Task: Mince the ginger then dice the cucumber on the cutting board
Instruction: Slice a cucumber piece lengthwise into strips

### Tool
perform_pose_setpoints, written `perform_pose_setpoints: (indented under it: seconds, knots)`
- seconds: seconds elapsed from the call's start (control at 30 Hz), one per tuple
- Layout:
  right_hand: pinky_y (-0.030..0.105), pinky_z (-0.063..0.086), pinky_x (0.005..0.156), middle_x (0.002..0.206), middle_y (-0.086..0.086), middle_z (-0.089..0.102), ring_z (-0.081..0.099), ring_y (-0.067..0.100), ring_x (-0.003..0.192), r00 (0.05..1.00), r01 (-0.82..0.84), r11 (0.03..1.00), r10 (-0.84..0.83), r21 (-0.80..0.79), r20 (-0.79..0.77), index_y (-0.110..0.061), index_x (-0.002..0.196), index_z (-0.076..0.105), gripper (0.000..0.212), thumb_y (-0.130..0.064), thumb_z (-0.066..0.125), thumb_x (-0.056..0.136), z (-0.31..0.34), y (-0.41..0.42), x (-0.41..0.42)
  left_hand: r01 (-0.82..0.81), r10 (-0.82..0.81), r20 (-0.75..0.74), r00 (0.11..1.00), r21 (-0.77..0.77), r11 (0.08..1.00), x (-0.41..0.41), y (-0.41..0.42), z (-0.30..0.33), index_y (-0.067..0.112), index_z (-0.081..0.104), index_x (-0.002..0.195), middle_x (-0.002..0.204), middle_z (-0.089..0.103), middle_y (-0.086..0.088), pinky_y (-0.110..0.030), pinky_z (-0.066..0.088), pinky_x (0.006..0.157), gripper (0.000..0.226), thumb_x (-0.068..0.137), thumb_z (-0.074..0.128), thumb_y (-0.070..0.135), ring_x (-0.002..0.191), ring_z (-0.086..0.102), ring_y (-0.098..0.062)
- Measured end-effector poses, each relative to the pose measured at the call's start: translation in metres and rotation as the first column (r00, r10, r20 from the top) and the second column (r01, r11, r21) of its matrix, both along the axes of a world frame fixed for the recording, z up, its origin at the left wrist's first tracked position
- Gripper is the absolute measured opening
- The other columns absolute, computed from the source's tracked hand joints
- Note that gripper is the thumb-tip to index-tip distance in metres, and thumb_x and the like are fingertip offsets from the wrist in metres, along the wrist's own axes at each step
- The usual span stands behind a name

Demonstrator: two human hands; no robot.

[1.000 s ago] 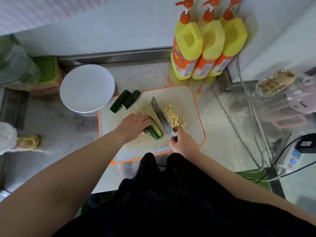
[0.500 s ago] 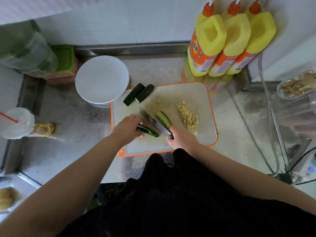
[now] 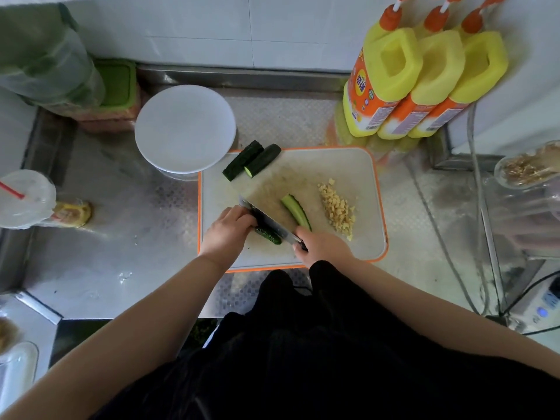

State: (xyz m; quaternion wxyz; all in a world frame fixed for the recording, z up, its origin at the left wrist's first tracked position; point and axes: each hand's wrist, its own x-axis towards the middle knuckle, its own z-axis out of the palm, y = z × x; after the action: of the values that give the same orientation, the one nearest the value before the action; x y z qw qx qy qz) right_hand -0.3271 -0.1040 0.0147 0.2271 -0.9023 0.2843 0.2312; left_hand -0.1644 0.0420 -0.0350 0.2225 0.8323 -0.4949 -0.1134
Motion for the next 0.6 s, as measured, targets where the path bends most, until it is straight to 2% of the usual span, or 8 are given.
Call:
perform_pose_setpoints:
  seconds: [0.17, 0.27, 0.4, 0.6]
  knots:
    - [0.029, 0.028, 0.045, 0.062, 0.001, 0.043, 0.041, 0.018, 0.051, 1.000, 0.005, 1.000, -0.006, -0.003, -0.028, -0.016, 0.099, 0.040, 0.013, -0.028, 0.040, 0.100, -0.0016, -0.0002, 0.0008, 0.018, -0.018, 0.004, 1.000, 0.049, 0.999, 0.0004, -0.0006, -0.0010, 0.014, 0.068, 0.094, 0.102, 0.060, -0.004, -0.043, 0.054, 0.061, 0.013, 0.083, 0.074, 0.014, 0.097, 0.053, -0.028]
    - [0.030, 0.037, 0.052, 0.068, 0.002, 0.050, 0.051, 0.023, 0.061, 0.999, 0.038, 0.999, -0.037, 0.012, -0.038, -0.016, 0.108, 0.044, 0.017, -0.031, 0.041, 0.100, -0.0020, 0.0005, 0.0011, -0.033, 0.034, -0.015, 0.999, 0.058, 0.998, -0.0015, -0.0034, 0.0013, 0.011, 0.068, 0.093, 0.103, 0.059, -0.007, -0.040, 0.051, 0.063, 0.013, 0.082, 0.074, 0.011, 0.093, 0.056, -0.032]
    - [0.032, 0.044, 0.061, 0.085, 0.004, 0.060, 0.053, 0.023, 0.069, 0.996, 0.071, 0.997, -0.069, 0.018, -0.063, -0.021, 0.121, 0.045, 0.025, -0.033, 0.040, 0.100, 0.0013, -0.0020, 0.0025, -0.077, 0.080, -0.045, 0.996, 0.062, 0.995, -0.0036, -0.0043, 0.0019, 0.011, 0.068, 0.095, 0.108, 0.057, -0.006, -0.034, 0.044, 0.068, 0.013, 0.083, 0.072, 0.012, 0.101, 0.053, -0.029]
    - [0.031, 0.037, 0.053, 0.068, 0.000, 0.047, 0.052, 0.025, 0.066, 0.997, 0.062, 0.998, -0.061, 0.019, -0.057, -0.017, 0.108, 0.044, 0.017, -0.032, 0.039, 0.101, 0.0015, 0.0015, 0.0025, -0.133, 0.137, -0.059, 0.989, 0.062, 0.989, -0.0038, -0.0022, 0.0007, 0.012, 0.067, 0.094, 0.115, 0.056, -0.004, -0.034, 0.047, 0.072, 0.014, 0.081, 0.072, 0.011, 0.101, 0.056, -0.030]
